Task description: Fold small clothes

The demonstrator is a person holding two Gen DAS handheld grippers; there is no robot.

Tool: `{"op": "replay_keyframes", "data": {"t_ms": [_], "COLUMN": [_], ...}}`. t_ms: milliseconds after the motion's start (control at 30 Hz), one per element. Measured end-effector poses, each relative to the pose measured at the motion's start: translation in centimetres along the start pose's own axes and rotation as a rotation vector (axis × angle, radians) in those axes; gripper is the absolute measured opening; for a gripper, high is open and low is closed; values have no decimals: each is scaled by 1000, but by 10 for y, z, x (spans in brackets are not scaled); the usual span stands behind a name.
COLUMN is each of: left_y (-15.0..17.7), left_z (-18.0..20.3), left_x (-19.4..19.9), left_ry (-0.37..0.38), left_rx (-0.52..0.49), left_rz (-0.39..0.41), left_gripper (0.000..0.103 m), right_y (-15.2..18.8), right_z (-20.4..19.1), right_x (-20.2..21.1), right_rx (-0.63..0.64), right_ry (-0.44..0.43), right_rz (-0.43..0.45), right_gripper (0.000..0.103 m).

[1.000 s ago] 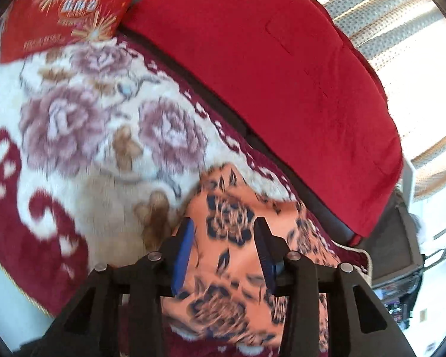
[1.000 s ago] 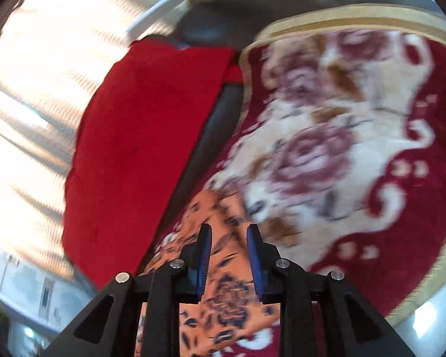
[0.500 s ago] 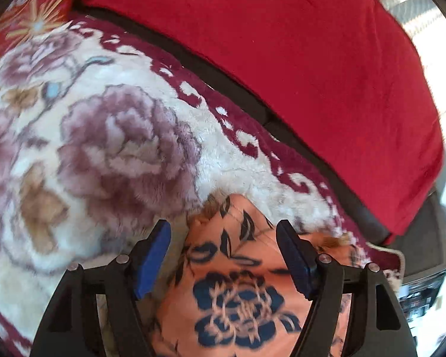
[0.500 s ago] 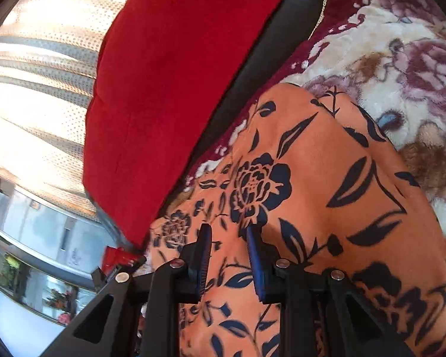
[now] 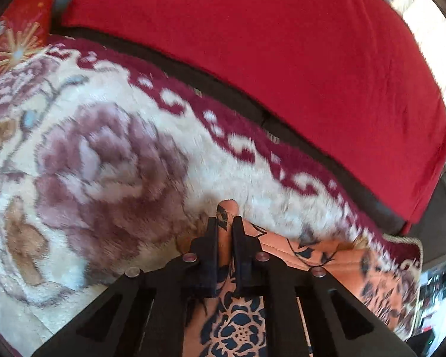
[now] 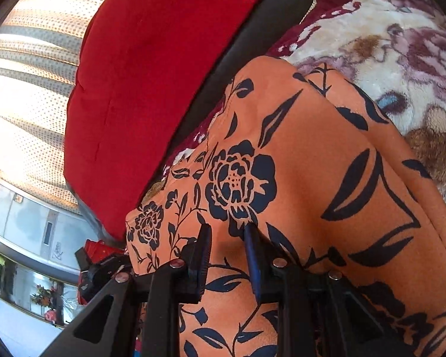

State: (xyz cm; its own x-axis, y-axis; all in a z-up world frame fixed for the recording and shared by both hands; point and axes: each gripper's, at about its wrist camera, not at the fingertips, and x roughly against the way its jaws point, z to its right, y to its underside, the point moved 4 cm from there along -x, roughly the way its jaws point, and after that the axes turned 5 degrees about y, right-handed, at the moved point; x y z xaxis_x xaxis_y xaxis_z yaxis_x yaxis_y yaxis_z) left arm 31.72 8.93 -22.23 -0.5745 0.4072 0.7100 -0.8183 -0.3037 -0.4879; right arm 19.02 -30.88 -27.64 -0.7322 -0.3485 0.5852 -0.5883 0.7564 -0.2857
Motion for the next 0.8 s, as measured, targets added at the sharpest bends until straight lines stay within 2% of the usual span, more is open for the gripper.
{"op": "replay_keyframes", "data": {"t_ms": [100, 167, 233, 267, 367, 433, 467, 500, 567, 600, 633, 733, 800], "left_y": [-9, -12, -8, -4, 1, 0, 1, 2, 8, 14, 21, 48, 74], "left_z": [-4, -10, -16, -21, -28, -23, -16, -8, 9, 21, 32, 72, 92], "left_x": [20, 22, 8, -2, -10, 7, 21, 33, 56, 67, 73, 75, 69], "left_ry": [30, -5, -15, -43, -66, -67, -78, -99, -129, -105, -69, 37, 91], "left_rx": [20, 18, 24, 29, 65, 74, 45, 6, -65, -102, -130, -231, -279], "left_rz": [91, 127, 66, 19, -41, 5, 44, 81, 151, 172, 172, 116, 43], "left_gripper": [9, 9, 9, 9, 9, 13, 14, 19, 35, 48, 53, 56, 59], "right_y": [1, 1, 2, 2, 2, 1, 1, 0, 0, -1, -1, -4, -5], "right_z": [-3, -4, -5, -5, -5, -6, -5, -5, -4, -3, -2, 3, 7], "right_x": [-4, -5, -7, -6, -8, -8, -8, -8, -8, -8, -8, -3, 3], "right_rx": [12, 14, 14, 14, 15, 12, 11, 9, 10, 9, 6, -33, -56], "right_ry": [8, 10, 12, 12, 17, 16, 14, 12, 9, 5, -1, -47, -76], "right_rz": [7, 12, 16, 18, 23, 23, 22, 21, 17, 13, 9, -15, -8], "right_gripper": [26, 26, 26, 26, 26, 26, 26, 26, 26, 26, 26, 26, 26]}}
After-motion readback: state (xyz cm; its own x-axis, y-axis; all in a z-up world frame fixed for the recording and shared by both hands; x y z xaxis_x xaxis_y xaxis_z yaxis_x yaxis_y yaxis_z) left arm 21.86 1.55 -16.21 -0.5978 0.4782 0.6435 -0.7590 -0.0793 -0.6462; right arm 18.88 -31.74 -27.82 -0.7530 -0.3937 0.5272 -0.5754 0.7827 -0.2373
